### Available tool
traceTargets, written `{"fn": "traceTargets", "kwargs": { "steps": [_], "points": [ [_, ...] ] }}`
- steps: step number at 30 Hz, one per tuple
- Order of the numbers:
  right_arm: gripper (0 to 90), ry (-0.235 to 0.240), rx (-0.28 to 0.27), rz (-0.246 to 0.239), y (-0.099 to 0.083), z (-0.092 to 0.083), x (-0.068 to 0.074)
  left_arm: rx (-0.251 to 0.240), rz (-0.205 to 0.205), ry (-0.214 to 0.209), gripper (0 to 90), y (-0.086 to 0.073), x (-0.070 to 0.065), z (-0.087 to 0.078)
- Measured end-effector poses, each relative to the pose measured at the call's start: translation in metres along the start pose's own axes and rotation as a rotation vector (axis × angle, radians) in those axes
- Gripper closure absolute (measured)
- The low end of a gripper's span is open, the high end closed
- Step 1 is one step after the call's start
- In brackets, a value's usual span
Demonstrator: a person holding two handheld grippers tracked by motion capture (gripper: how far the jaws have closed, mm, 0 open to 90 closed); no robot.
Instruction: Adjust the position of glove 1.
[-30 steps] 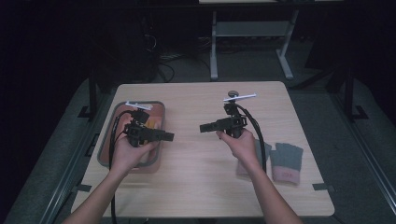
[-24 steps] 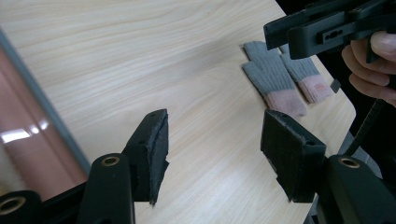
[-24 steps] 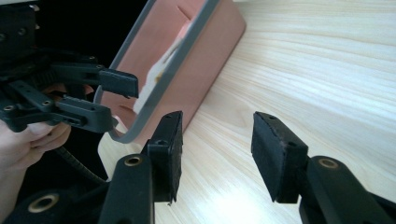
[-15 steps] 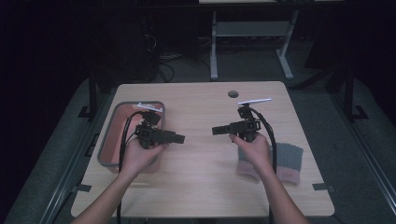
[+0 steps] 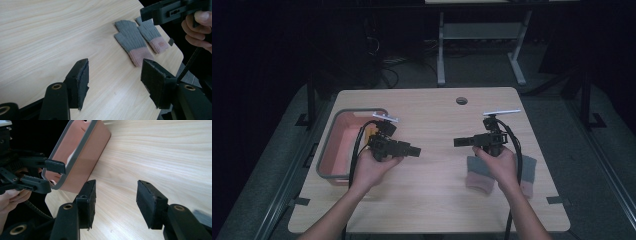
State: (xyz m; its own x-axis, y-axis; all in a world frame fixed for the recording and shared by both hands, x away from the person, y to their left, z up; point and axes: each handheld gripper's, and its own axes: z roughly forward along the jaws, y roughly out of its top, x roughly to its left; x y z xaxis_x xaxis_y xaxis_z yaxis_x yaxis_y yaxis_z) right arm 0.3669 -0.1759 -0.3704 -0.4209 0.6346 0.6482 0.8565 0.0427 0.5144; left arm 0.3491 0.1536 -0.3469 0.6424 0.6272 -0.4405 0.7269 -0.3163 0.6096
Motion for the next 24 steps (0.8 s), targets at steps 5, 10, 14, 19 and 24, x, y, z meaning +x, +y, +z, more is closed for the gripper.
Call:
{"fn": "traceTargets", "kwargs": {
  "steps": [5, 10, 14, 19, 24],
  "points": [
    [50.0, -0.009, -0.01, 0.013, -0.009, -0.01, -0.008, -0.008, 0.012, -0.003, 38.5, 0.0, -0.007, 0.003],
    [49.5, -0.021, -0.018, 0.028, -0.019, -0.019, -0.019, -0.008, 0.031, -0.025, 37.2, 0.0, -0.017, 0.012],
    [49.5, -0.017, -0.018, 0.036, -0.025, -0.022, -0.024, -0.003, 0.039, -0.038, 36.4, 0.0, -0.023, 0.018],
    [48.5, -0.031, -0.005, 0.037, -0.035, -0.029, -0.03, -0.006, 0.052, -0.062, 35.5, 0.0, -0.031, 0.029],
    [47.8, -0.05, 0.002, 0.026, -0.04, -0.033, -0.034, -0.009, 0.056, -0.077, 34.1, 0.0, -0.036, 0.036]
  ]
}}
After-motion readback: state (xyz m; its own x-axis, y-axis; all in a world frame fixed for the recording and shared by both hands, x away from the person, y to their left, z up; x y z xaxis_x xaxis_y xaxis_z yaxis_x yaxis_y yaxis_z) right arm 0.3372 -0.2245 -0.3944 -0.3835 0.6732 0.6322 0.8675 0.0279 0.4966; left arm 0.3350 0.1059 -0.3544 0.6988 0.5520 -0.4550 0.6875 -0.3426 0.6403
